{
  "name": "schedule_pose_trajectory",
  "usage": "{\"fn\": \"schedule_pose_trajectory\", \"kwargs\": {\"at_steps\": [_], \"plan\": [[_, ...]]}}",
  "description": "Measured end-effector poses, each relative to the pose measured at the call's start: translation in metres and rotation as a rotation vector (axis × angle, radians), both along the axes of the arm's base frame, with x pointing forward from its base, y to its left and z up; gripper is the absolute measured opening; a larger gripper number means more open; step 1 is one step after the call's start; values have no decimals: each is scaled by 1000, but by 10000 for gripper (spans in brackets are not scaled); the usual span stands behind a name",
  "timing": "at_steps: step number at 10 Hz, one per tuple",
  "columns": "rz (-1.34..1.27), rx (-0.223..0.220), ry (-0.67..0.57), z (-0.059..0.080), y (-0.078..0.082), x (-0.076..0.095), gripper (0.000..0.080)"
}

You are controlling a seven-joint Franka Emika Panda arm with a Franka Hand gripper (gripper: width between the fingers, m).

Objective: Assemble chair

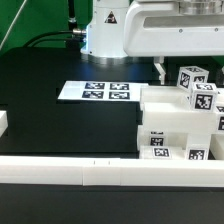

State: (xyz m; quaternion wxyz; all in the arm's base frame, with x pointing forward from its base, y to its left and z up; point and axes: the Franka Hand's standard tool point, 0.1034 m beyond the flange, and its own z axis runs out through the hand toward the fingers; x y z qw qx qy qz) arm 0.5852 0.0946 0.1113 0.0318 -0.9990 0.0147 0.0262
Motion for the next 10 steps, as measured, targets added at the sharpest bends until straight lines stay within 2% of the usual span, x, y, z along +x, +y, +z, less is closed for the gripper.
{"fn": "schedule_pose_trajectory", "kwargs": {"at_steps": [4, 5, 6, 7, 8, 10], "plan": [[214, -2, -13, -1, 3, -1, 649], [203, -2, -12, -1, 4, -1, 559], [193, -2, -11, -1, 4, -1, 559], [178, -3, -11, -1, 3, -1, 357], [178, -3, -10, -1, 3, -1, 266], [78, -7, -4, -1, 4, -1, 266]]}}
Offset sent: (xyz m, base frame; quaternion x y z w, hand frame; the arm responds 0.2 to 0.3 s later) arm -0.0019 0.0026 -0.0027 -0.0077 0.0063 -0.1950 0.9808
